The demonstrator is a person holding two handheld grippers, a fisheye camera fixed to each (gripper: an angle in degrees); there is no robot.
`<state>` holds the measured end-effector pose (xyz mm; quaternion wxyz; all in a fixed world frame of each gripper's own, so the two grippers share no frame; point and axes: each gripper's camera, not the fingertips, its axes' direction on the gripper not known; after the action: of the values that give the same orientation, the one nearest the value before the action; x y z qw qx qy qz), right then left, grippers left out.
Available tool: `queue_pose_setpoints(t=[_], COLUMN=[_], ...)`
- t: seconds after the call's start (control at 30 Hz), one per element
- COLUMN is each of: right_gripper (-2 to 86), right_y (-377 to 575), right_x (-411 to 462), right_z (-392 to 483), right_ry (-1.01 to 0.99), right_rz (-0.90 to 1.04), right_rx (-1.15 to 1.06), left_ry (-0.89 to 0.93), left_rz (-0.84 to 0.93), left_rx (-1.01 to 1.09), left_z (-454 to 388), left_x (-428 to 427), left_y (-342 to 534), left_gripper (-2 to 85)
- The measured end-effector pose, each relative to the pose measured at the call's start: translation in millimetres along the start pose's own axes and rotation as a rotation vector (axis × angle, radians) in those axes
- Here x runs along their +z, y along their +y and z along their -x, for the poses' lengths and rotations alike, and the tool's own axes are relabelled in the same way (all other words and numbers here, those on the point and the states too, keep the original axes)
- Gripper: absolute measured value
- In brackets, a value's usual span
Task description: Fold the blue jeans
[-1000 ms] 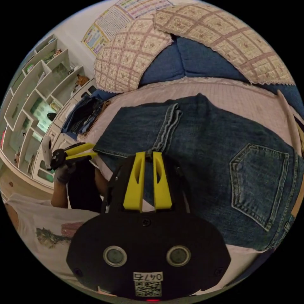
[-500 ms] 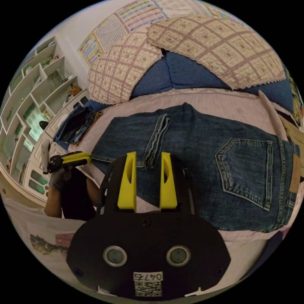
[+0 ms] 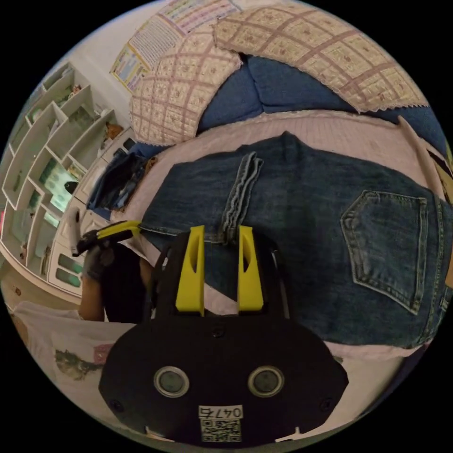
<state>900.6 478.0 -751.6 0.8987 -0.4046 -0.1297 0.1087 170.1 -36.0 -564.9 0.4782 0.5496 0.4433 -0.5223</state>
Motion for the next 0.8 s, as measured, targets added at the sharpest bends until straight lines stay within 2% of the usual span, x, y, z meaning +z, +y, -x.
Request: queue_pose_setpoints(t=[0.1, 0.17, 0.23, 0.37, 0.57, 0.8], right_gripper=[6.1, 6.3, 6.6, 8.1, 10.3, 8.0], right_y=[43, 97, 143, 230, 254, 234], right_x=[-104, -179, -220, -256, -245, -253], right_z=[-42, -94, -130, -184, -226, -219], right_ry=[0.011, 0.099, 0.165, 0.106, -0.054, -0.071], right_rz=[-0.302, -0.495, -0.604, -0.771, -0.740, -0.749], right_rx=[0.123, 0.329, 0.505, 0.772, 0.904, 0.892], left_ry=[0.041, 0.075, 0.115, 0.164, 0.274, 0.264], left_rz=[-0.079, -0.137, -0.164, -0.137, -0.035, 0.030], left_rx=[-0.019, -0.006, 0.020, 0.090, 0.219, 0.396], left_z=[-20, -38, -60, -121, -233, -371], left_x=[-24, -37, -39, 0, 80, 147], left_y=[17, 23, 23, 5, -7, -14], left_gripper=[11.0, 10.6, 10.2, 10.1, 10.2, 10.0])
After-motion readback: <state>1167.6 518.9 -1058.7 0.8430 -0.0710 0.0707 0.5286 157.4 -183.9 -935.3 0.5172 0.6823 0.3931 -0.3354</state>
